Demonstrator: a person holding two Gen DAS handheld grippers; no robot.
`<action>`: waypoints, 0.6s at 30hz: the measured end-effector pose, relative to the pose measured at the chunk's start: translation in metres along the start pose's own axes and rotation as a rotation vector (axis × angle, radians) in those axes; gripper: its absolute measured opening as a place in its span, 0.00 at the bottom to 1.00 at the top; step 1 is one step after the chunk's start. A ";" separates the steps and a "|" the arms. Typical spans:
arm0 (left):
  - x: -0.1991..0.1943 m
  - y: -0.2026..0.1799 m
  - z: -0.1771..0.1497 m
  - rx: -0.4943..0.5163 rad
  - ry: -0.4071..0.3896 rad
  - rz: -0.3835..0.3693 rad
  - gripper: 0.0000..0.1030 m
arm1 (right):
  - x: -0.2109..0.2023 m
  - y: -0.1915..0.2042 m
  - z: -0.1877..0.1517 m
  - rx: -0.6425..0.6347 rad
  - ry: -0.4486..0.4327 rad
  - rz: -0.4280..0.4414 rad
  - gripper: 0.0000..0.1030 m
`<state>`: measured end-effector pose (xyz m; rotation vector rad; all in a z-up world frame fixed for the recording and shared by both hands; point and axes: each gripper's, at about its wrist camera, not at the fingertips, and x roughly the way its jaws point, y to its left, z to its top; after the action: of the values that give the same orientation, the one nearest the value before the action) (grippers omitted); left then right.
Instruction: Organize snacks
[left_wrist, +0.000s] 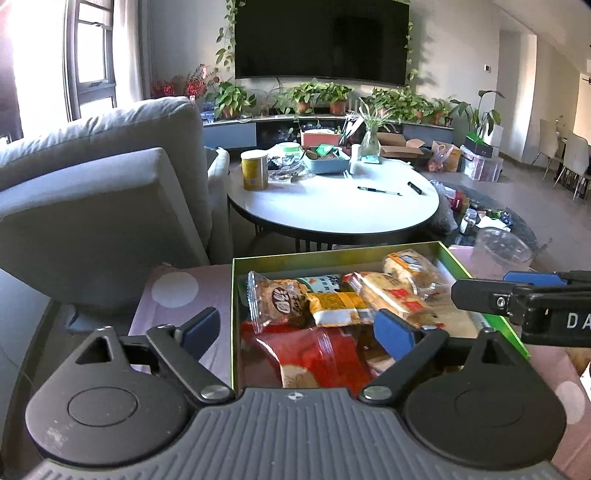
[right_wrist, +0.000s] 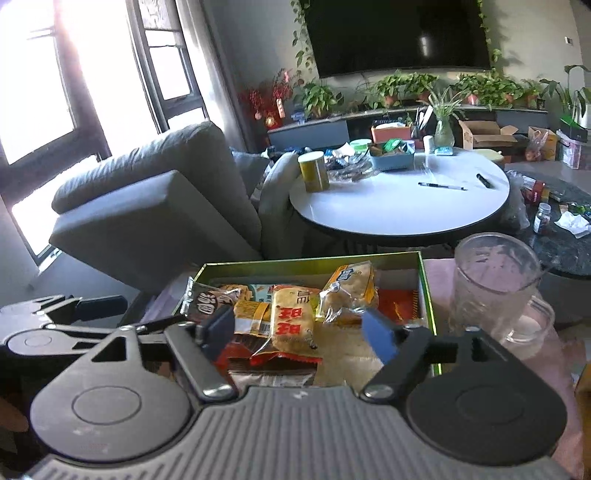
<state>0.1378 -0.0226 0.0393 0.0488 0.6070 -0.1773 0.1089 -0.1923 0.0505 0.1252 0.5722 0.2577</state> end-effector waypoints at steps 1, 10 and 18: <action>-0.006 -0.001 -0.001 -0.001 -0.005 0.002 0.90 | -0.004 0.000 0.000 0.000 -0.006 0.002 0.65; -0.052 -0.012 -0.018 -0.040 -0.004 0.027 0.98 | -0.052 0.010 -0.014 -0.039 -0.083 -0.005 0.65; -0.082 -0.019 -0.040 -0.058 0.001 0.052 0.99 | -0.071 0.015 -0.031 -0.059 -0.089 -0.031 0.66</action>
<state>0.0460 -0.0247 0.0538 0.0083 0.6110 -0.1094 0.0313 -0.1961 0.0642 0.0698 0.4777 0.2379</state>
